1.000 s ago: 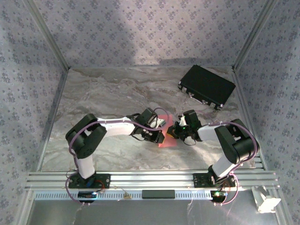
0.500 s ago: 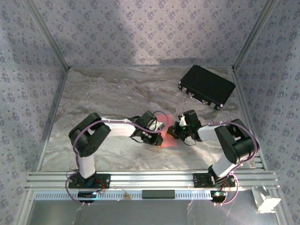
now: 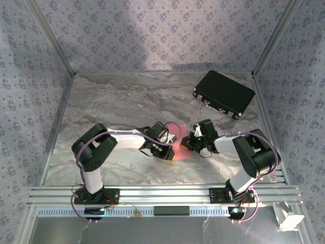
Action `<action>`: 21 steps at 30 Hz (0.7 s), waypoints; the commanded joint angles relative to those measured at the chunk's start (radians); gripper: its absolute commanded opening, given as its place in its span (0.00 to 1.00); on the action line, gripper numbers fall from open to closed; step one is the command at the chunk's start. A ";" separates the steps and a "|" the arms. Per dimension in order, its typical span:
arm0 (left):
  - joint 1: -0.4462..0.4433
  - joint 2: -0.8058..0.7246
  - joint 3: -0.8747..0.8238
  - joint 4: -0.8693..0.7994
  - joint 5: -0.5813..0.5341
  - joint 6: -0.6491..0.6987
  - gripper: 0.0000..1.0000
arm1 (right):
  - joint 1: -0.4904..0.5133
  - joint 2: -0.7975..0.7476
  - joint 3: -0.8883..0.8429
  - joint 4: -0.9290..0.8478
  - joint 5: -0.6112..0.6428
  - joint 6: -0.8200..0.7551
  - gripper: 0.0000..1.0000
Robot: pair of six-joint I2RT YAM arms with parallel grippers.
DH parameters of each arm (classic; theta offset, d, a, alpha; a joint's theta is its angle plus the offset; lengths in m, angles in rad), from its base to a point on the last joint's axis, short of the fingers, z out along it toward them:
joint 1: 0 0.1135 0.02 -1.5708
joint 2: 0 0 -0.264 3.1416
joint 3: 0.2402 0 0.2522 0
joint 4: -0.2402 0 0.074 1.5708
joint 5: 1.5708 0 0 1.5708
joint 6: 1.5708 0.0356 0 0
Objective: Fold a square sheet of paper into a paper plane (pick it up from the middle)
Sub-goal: Fold the triangle a second time at the center of the table.
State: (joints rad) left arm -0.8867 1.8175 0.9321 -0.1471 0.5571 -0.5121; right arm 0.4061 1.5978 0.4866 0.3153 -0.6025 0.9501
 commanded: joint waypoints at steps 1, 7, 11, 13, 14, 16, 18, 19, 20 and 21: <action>-0.012 -0.047 -0.015 -0.068 0.023 0.024 0.13 | -0.013 0.021 -0.034 -0.097 0.061 -0.014 0.00; -0.012 -0.079 -0.007 -0.049 0.046 0.025 0.13 | -0.012 0.019 -0.034 -0.097 0.060 -0.013 0.00; 0.002 -0.104 -0.019 0.036 0.038 -0.028 0.12 | -0.011 0.013 -0.034 -0.098 0.063 -0.014 0.00; 0.009 -0.089 -0.015 0.096 0.028 -0.068 0.12 | -0.012 0.014 -0.034 -0.097 0.062 -0.013 0.00; 0.015 -0.071 -0.003 0.120 0.029 -0.086 0.12 | -0.011 0.015 -0.034 -0.097 0.063 -0.012 0.00; 0.015 -0.028 0.035 0.131 0.034 -0.107 0.11 | -0.012 0.015 -0.034 -0.096 0.062 -0.011 0.00; 0.015 0.008 0.063 0.140 0.050 -0.114 0.11 | -0.012 0.012 -0.033 -0.098 0.061 -0.011 0.00; 0.014 0.022 0.068 0.142 0.061 -0.117 0.10 | -0.012 0.010 -0.034 -0.101 0.063 -0.011 0.00; 0.013 0.034 0.071 0.139 0.074 -0.120 0.11 | -0.012 0.007 -0.031 -0.105 0.064 -0.013 0.00; 0.014 0.042 0.070 0.136 0.084 -0.117 0.10 | -0.011 0.005 -0.031 -0.109 0.065 -0.015 0.00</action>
State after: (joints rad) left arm -0.8753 1.8275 0.9787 -0.0326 0.5930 -0.6067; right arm 0.4061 1.5967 0.4866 0.3149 -0.6022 0.9501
